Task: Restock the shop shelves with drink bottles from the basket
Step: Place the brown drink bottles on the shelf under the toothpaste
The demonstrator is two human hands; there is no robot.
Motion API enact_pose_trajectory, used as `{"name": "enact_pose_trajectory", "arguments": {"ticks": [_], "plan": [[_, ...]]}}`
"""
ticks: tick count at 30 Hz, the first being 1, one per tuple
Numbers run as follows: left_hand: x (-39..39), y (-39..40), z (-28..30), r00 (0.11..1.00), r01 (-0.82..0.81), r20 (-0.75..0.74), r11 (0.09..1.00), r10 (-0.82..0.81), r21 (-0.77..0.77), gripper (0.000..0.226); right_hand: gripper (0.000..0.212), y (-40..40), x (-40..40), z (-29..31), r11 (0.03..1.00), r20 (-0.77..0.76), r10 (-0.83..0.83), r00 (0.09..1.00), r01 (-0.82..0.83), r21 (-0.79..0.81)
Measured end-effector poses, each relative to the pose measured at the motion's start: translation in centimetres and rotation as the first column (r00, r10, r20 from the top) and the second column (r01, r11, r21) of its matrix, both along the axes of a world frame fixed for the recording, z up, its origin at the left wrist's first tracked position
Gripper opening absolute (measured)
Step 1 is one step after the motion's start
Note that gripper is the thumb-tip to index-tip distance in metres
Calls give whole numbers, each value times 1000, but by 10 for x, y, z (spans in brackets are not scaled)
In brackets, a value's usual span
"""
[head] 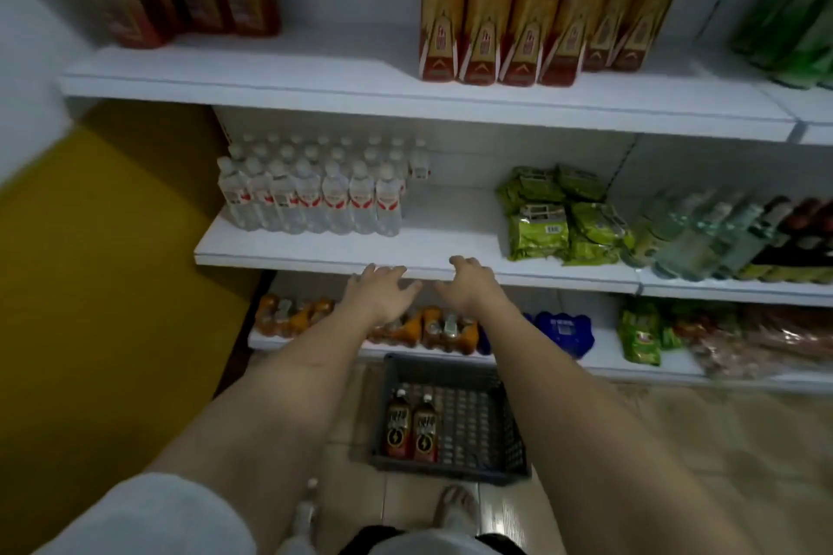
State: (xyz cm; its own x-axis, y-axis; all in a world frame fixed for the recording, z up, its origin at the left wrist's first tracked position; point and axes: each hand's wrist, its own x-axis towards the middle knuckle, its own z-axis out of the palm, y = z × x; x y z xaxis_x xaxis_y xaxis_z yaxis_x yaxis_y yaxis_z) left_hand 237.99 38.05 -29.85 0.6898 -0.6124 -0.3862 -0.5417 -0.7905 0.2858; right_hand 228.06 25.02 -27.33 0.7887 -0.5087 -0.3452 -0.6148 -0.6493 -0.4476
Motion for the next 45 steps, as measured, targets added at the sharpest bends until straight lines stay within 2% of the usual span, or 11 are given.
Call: {"name": "enact_pose_trajectory", "arguments": {"ticks": [5, 12, 21, 26, 30, 35, 37, 41, 45], "plan": [[-41, 42, -43, 997, 44, -73, 998, -40, 48, 64, 67, 49, -52, -46, 998, -120, -25, 992, 32, 54], [-71, 79, -85, 981, 2, -193, 991, 24, 131, 67, 69, 81, -93, -96, 989, -228, -32, 973, 64, 134], [-71, 44, -116, 958, -87, -262, 989, 116, 120, 64, 73, 53, -85, -151, 965, -286, 24, 958, 53, 258], [-81, 19, -163, 916, -129, -344, 964, 206, 234, 62, 73, 40, -86, -199, 914, -330, 81, 941, 62, 402], [-98, -2, -212, 888, -126, -408, 965, 212, 228, 56, 70, 28, -97, -257, 898, -389, 58, 919, 122, 422], [-103, -8, -320, 858, -179, -423, 942, 290, 284, 56, 74, 17, -97, -352, 868, -445, -5, 895, 225, 443], [-98, -15, -375, 846, -214, -428, 938, 317, 272, 54, 68, 14, -87, -402, 854, -413, -66, 908, 265, 447], [-86, -23, -507, 822, -266, -452, 935, 347, 233, 65, 51, 15, -59, -520, 846, -339, -164, 927, 308, 435], [-72, -32, -614, 735, -346, -538, 911, 413, 226, 39, 55, 20, -40, -643, 844, -352, -201, 914, 344, 412]]}}
